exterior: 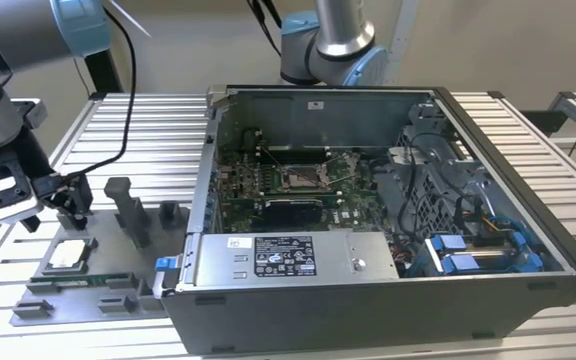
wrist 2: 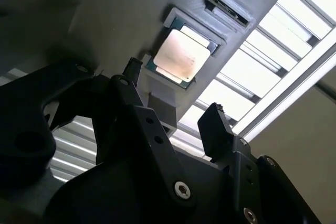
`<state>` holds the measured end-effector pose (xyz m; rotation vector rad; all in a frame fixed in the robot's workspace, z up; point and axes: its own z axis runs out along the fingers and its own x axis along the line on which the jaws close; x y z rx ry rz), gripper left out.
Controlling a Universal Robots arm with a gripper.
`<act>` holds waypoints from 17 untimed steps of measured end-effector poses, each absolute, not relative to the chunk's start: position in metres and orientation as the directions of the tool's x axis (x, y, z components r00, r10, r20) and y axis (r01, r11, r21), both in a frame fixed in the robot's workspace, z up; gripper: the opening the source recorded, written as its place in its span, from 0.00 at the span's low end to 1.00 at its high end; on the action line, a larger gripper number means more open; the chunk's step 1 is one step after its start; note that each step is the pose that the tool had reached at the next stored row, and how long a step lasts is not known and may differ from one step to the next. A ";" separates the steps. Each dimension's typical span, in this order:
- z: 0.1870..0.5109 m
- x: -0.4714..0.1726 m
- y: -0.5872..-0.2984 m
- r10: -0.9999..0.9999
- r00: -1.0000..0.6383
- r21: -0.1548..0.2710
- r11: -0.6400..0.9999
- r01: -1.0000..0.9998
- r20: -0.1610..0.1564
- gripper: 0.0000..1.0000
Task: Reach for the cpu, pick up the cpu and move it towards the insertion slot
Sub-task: 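Pick up the cpu and move it towards the insertion slot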
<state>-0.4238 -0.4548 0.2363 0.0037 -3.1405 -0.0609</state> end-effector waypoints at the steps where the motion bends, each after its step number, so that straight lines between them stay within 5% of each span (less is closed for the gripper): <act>1: 0.235 -0.424 -0.455 -0.002 -1.000 0.039 0.999 -0.002 0.000 1.00; 17: 0.214 -0.424 -0.467 -0.002 -1.000 0.039 0.999 -0.002 0.000 1.00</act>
